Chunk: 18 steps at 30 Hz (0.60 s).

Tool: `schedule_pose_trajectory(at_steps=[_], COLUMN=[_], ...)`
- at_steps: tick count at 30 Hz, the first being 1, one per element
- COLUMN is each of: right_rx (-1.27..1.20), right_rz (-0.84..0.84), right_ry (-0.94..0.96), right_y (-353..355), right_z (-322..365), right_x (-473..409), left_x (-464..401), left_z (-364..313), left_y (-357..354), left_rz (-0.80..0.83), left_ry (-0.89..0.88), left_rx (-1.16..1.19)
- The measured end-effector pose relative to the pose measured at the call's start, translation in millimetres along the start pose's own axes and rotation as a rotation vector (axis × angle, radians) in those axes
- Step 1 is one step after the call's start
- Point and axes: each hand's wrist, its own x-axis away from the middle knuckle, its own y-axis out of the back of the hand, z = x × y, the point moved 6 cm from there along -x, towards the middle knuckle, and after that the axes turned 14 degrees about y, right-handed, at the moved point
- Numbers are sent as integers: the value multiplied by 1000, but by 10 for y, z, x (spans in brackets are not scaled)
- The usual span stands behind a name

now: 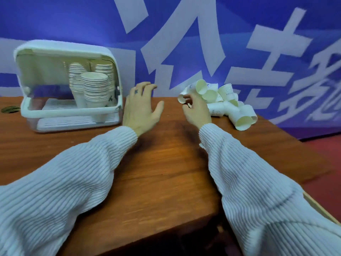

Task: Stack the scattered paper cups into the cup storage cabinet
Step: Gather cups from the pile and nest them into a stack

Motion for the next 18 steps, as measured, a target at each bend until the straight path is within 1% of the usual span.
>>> schedule_pose_trajectory(at_steps=[3,5,7,10,14,15,18], right_rx=[65,136,221,272,289,295,252], right_rz=[-142,-255,-311,-274,-359,-339,-169], right_ry=[-204,-319,-400,-476,-558,-562,-556], right_y=[576,986,1289,1477,1500,1455,1248], right_z=[-616,-992,-1289,-1562,-1699,-1717,-1761], right_x=[277,469,608,681,711,700,676], left_x=[286,428,532,666,759,767,777], left_z=[-443,-725,-932,-1103,-1180,-1179,-1139], left_y=[-494,-746,-942,-1186,-1400,-1434,-1507], left_rz=[166,246,301,361,417,425,432], left_ry=[-56,-112,-136,-117,-93,-82,-50], left_rx=[52,65,91,128,145,141,131])
